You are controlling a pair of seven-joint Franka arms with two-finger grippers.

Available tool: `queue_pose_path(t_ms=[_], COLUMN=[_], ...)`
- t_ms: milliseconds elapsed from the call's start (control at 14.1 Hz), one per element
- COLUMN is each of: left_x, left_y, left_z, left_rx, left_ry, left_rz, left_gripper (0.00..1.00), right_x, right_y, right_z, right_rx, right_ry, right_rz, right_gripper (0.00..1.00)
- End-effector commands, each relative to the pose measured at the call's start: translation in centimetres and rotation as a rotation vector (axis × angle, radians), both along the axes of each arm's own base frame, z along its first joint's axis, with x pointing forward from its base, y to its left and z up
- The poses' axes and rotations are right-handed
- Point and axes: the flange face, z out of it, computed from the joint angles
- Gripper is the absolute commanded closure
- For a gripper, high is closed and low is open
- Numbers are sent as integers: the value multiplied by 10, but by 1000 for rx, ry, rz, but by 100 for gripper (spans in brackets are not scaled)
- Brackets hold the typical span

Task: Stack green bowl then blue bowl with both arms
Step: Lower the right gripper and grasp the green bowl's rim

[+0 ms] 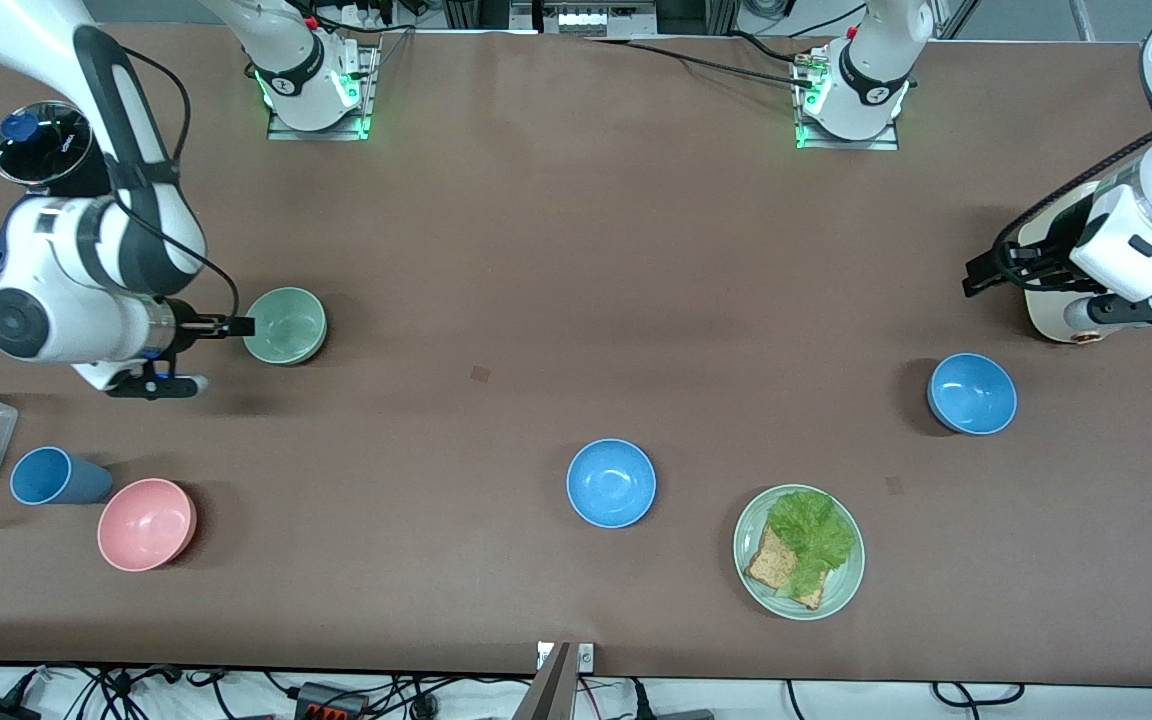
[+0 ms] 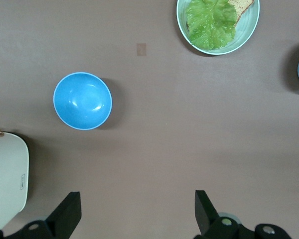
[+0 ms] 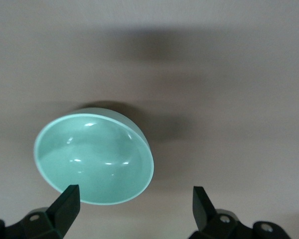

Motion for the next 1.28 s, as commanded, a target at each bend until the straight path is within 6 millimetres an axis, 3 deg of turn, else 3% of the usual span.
queue_pose_path(t_ms=[0,71,142,284,355,711,853,1066,1137,1208], left_x=[1,1,1,1,1,0,0,-1,-1,-1], left_y=[4,3,3,2,2,3,3,6,6,6], left_z=[3,4,3,4,4,5,4,4,4,4], left_rx=[-28,-28,-28,-28,-28,-37,-38,-40,-40,-40], left_ry=[10,10,12,10,10,15,17,23,23,26], left_rz=[7,6,6,4,4,10,10,14,14,14], left_gripper=[0,0,0,0,0,0,0,0,0,0], right_x=[-5,-6,-7,-8,-8,-11,-12,1,9,19], right_y=[-4,-4,-4,-5,-6,-6,-4,18,36,66], right_z=[-28,-36,-43,-57,-59,-69,-68,-49,-37,-24], right_rx=[-9,-9,-8,-9,-8,-5,-2,6,18,38], right_ry=[36,50,56,65,68,88,94,57,36,11], right_rz=[6,4,3,0,-3,-3,-2,29,57,89], right_gripper=[0,0,8,26,38,75,97,100,100,100])
